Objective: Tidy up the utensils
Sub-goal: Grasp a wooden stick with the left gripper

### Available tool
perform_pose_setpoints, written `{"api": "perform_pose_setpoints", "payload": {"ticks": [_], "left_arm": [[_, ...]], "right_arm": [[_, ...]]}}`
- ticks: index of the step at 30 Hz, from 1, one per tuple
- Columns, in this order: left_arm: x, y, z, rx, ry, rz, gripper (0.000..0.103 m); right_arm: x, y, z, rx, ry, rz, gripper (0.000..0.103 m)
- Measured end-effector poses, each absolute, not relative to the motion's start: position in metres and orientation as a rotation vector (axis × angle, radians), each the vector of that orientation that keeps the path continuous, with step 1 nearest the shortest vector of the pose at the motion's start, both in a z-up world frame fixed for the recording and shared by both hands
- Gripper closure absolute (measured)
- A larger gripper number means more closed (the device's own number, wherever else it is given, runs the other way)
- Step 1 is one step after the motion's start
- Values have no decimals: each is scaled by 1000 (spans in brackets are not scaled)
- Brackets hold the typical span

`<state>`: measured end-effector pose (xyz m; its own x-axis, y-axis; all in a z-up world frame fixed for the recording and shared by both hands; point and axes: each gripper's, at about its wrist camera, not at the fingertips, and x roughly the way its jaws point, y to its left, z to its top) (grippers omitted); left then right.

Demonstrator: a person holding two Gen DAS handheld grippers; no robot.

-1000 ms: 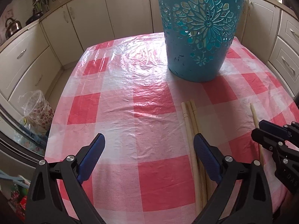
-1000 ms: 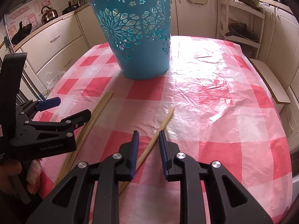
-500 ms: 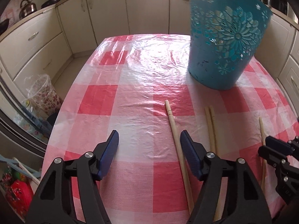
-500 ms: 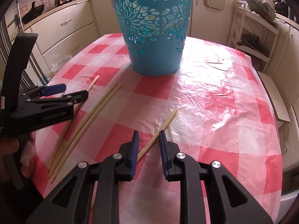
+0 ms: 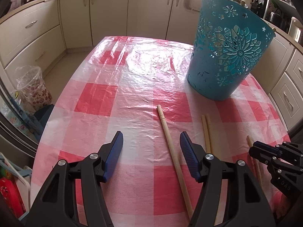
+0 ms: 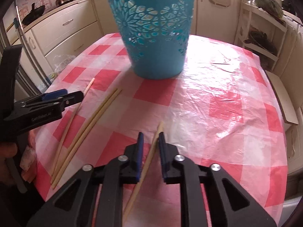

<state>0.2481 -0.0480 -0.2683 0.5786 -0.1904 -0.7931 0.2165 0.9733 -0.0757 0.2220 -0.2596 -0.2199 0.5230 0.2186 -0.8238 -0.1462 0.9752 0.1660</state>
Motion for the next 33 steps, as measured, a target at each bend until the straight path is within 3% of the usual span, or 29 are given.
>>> {"api": "perform_pose_setpoints", "payload": {"ticks": [5, 7, 11, 14, 17, 27, 28, 30, 33], "left_arm": [[247, -53, -268, 48, 930, -256, 44], [247, -57, -269, 67, 933, -252, 44], [246, -61, -269, 96, 937, -249, 48], [240, -67, -269, 178, 942, -293, 55], [237, -68, -268, 235, 954, -343, 62], [266, -79, -267, 216, 1023, -231, 62], [268, -81, -267, 209, 1025, -228, 66], [269, -84, -266, 200, 1025, -233, 95], [265, -87, -267, 189, 1013, -249, 98]], "right_arm": [[218, -269, -219, 96, 1006, 178, 90], [215, -268, -219, 112, 1011, 169, 82], [208, -253, -219, 44, 994, 177, 82], [206, -244, -219, -20, 978, 190, 93], [205, -247, -220, -7, 965, 197, 94], [205, -249, -220, 32, 978, 210, 93], [206, -249, -220, 29, 978, 211, 93], [206, -249, -221, 28, 976, 210, 93], [206, -247, -221, 23, 972, 207, 93]]}}
